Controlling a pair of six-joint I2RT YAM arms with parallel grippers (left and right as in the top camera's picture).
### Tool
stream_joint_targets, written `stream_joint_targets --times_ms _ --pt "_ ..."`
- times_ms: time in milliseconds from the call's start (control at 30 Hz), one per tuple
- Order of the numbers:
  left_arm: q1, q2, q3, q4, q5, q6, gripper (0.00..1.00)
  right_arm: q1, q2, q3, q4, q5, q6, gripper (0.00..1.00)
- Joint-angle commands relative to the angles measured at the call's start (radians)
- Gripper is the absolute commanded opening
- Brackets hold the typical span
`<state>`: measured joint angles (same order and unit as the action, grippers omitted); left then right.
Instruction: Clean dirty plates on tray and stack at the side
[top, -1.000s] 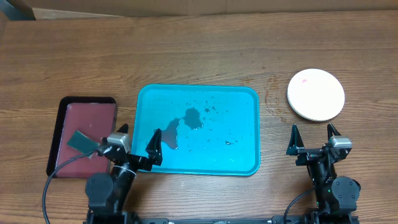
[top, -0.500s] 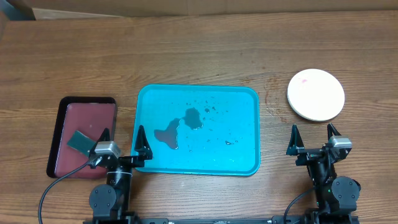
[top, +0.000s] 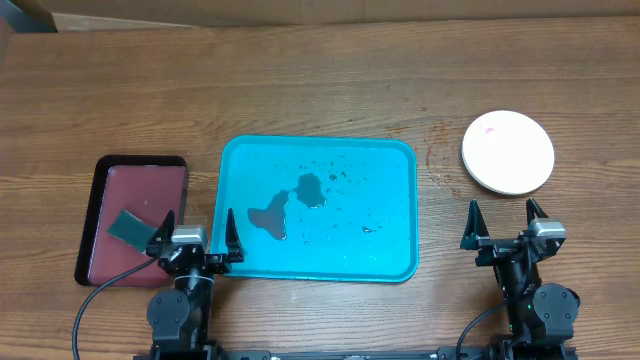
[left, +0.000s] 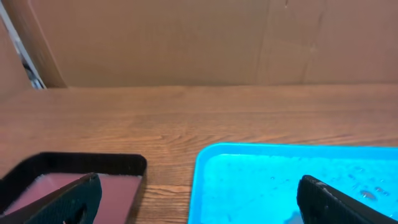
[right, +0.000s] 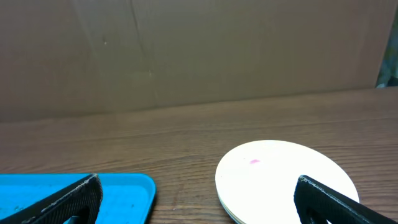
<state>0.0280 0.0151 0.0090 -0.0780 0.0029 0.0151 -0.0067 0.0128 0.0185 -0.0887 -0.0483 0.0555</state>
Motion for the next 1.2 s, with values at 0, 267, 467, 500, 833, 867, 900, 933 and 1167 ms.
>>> stream_joint_targets --times_ms 0,267,467,500,833,867,900,933,1167 --pt "0.006 -0.012 -0.004 0.0 0.001 0.094 1.0 -0.003 -0.01 -0.01 0.007 0.003 -0.004 1.0" --pt "0.006 -0.012 -0.004 0.0 0.001 0.09 1.0 -0.003 -0.01 -0.01 0.007 0.003 -0.004 1.0" --pt "0.006 -0.012 -0.004 0.0 0.001 0.09 1.0 -0.003 -0.01 -0.01 0.007 0.003 -0.004 1.0" --pt "0.006 -0.012 -0.004 0.0 0.001 0.09 1.0 -0.003 -0.01 -0.01 0.007 0.003 -0.004 1.0" --pt "0.006 -0.012 -0.005 0.0 -0.034 -0.009 1.0 -0.003 -0.01 -0.01 0.007 0.003 -0.004 1.0" --pt "0.006 -0.012 -0.005 0.001 -0.037 -0.024 1.0 -0.003 -0.01 -0.01 0.007 0.003 -0.004 1.0" --pt "0.006 -0.012 -0.005 0.001 -0.036 -0.049 1.0 -0.003 -0.01 -0.01 0.007 0.003 -0.004 1.0" --pt "0.006 -0.012 -0.005 0.001 -0.035 -0.077 1.0 -0.003 -0.01 -0.01 0.007 0.003 -0.004 1.0" --pt "0.006 -0.012 -0.005 0.0 -0.032 -0.107 1.0 -0.003 -0.01 -0.01 0.007 0.003 -0.004 1.0"
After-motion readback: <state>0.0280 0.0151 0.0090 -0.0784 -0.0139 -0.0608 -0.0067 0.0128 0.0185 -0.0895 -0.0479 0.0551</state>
